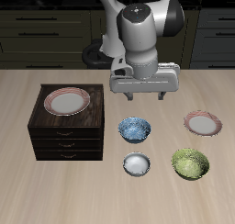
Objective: Place the blue bowl onto the plate that is on top of the cabinet
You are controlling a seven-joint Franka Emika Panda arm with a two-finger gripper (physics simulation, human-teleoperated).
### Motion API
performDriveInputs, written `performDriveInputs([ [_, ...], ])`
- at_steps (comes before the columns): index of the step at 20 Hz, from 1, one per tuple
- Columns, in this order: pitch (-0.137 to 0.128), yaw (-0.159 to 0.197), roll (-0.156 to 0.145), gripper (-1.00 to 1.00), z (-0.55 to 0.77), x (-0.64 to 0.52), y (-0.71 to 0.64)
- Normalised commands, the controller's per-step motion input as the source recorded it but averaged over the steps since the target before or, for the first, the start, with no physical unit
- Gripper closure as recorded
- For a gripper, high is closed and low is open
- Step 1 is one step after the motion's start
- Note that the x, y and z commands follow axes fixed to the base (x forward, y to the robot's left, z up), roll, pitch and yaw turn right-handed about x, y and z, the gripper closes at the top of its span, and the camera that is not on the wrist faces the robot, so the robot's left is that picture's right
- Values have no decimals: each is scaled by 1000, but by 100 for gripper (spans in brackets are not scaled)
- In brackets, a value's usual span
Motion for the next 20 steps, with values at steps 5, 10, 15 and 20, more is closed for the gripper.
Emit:
performDriveInputs([
  [5,7,-21,-15,-100,-262,4,-76],
  [10,-18,16,-8,-100,-243,-47,-17],
  [15,-13,0,13,-100,-235,-52,62],
  [20,9,22,13,-100,-317,-34,112],
])
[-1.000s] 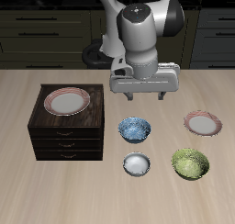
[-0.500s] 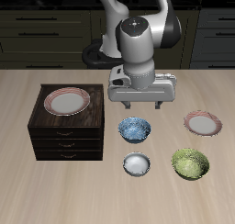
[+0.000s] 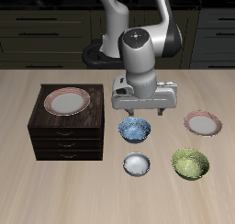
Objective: Place the blue bowl onto the plate that is on top of the cabinet
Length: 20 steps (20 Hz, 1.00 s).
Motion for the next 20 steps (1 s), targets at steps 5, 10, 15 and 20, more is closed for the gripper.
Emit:
performDriveInputs([
  [5,20,-11,5,-100,-280,5,26],
  [10,9,21,9,-100,-281,-30,124],
  [15,23,25,19,-100,-288,-40,180],
  [20,48,-4,19,-100,-230,-5,81],
])
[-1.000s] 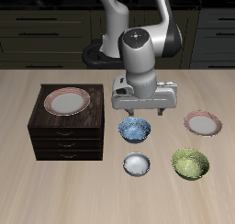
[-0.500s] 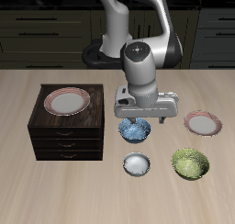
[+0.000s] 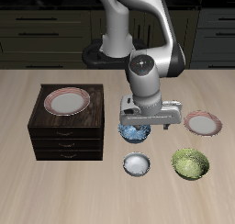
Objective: Place the blue bowl onto the plate that is on top of the cabinet
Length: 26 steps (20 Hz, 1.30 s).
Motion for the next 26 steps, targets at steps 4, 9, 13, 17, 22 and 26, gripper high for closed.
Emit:
performDriveInputs([
  [4,39,-2,8,-100,-264,-2,26],
  [9,73,-46,38,100,-276,19,-16],
  [13,3,-3,-7,100,5,3,-41],
  [17,-27,9,-5,100,178,9,-68],
  [22,-25,9,-22,100,186,51,-100],
  [26,-46,29,-3,100,354,6,-44],
])
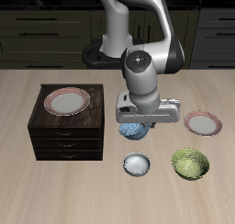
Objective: Place the blue bowl onto the plate that is on top of the cabinet
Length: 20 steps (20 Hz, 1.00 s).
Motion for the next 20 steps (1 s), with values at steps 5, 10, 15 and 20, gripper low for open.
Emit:
performDriveInputs([
  [5,-54,23,-7,100,366,-84,-81],
  [10,-44,19,-16,100,360,-150,-133],
  [15,-53,25,-3,100,446,-154,-143],
  [20,-60,27,-16,100,414,-139,-69],
])
